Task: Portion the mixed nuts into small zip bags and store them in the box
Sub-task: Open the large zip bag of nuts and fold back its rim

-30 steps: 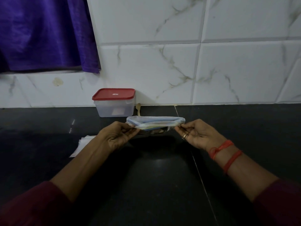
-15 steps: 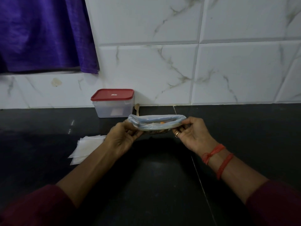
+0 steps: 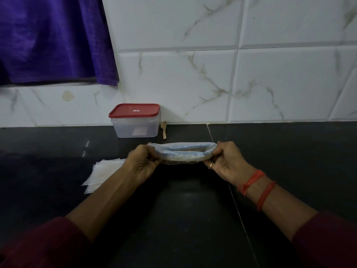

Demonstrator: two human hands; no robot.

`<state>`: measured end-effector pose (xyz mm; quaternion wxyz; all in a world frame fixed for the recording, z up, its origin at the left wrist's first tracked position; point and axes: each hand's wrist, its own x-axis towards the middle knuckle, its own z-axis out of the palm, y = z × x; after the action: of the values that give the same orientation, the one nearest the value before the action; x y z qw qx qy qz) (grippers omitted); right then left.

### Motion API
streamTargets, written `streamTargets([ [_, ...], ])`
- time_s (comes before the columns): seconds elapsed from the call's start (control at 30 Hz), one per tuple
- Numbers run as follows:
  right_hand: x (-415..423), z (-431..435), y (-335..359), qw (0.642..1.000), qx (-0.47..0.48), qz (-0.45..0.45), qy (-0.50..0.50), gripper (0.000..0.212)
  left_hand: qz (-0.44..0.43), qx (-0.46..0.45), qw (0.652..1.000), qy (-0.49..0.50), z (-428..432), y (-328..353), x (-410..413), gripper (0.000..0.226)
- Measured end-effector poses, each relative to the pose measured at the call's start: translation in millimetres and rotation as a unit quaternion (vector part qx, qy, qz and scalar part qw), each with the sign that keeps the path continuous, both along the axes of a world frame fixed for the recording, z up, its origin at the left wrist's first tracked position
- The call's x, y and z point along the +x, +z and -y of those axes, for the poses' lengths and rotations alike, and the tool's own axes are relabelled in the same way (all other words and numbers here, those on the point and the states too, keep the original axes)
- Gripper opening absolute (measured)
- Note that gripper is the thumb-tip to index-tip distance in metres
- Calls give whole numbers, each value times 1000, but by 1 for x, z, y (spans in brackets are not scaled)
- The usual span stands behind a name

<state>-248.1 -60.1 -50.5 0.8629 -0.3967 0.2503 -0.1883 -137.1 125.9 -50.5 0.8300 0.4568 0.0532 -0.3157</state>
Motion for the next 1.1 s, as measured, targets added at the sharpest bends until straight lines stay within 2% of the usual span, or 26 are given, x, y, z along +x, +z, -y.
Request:
streamTargets([
  [0.1,-4,10,0,985,-147,-80,34,24,70,113,991,-35,-7,14,0,45],
  [0.17,-8,17,1,938,-308,-148,60,18,173,235,954,-67,-12,23,0,22],
  [0.2,-10,20,2,891,-410,-183,64,17,231,298,923,-74,-13,25,2,16],
  [0.27,-14,27,2,761,-598,-248,52,23,346,396,847,-80,-15,23,7,16],
  [0.3,-15,28,2,703,-660,-263,37,23,396,428,808,-83,-16,21,9,16],
  [0.33,-16,28,4,671,-697,-253,20,20,441,448,773,-83,-16,18,11,17],
  [0.4,-14,30,2,654,-737,-172,-4,8,510,452,728,-74,-18,14,13,24],
  [0.5,-15,31,1,620,-780,-61,54,19,576,454,678,-61,-19,13,12,25],
  [0.63,-16,32,-1,540,-834,-27,110,22,660,482,577,1,-21,9,8,24],
  [0.73,-14,32,-5,520,-853,-19,44,20,729,500,463,62,-20,3,8,18],
  [0.77,-13,31,-7,514,-857,-10,15,20,742,496,446,63,-20,3,7,16],
  [0.87,-10,28,-11,508,-860,18,-44,18,769,449,454,-4,-19,9,1,23],
  [0.97,-8,27,-14,486,-871,44,-57,20,782,469,403,-76,-18,14,-3,15],
  [1.03,-8,28,-15,469,-880,48,-55,24,763,506,389,-106,-19,14,-3,12],
  [1.07,-7,28,-16,465,-883,41,-56,27,755,508,402,-102,-19,14,-3,14],
  [1.1,-7,28,-15,467,-882,33,-61,30,748,492,437,-84,-19,13,-2,16],
])
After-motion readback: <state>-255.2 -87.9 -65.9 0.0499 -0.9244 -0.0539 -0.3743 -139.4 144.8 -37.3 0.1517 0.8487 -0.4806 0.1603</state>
